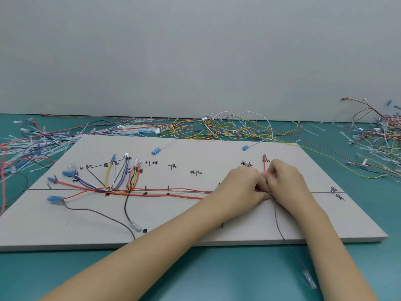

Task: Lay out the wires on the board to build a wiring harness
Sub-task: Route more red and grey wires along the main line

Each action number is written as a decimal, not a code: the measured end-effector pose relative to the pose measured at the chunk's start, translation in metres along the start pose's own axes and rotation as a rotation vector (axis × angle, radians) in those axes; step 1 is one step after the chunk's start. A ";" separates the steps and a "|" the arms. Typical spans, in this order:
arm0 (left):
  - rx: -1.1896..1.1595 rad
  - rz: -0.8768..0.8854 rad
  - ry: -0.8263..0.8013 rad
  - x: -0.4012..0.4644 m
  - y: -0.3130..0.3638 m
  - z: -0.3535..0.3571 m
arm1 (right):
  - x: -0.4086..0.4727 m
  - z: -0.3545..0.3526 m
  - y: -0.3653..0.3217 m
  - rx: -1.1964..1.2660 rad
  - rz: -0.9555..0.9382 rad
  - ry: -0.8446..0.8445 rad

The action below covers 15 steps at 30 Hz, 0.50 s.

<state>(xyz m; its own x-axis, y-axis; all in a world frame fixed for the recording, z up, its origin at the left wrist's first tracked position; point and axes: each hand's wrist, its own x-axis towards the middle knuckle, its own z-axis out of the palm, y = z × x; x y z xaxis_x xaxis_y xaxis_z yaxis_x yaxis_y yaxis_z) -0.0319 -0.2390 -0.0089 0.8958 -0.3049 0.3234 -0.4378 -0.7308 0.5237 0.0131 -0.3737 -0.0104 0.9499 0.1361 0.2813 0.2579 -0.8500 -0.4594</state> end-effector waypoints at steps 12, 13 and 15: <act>0.175 0.140 0.016 -0.003 0.000 -0.006 | 0.000 -0.007 -0.016 -0.039 0.146 -0.170; 0.191 0.138 -0.024 0.000 -0.001 -0.004 | 0.000 -0.010 -0.017 -0.066 0.166 -0.146; 0.185 0.129 -0.117 0.007 -0.001 0.000 | -0.001 -0.020 -0.020 -0.083 0.171 -0.038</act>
<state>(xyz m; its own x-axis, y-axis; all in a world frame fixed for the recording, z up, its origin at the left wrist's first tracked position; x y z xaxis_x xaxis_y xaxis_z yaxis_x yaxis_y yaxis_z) -0.0256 -0.2404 -0.0066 0.8408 -0.4637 0.2794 -0.5374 -0.7771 0.3275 0.0031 -0.3670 0.0157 0.9850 0.0042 0.1726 0.0784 -0.9014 -0.4258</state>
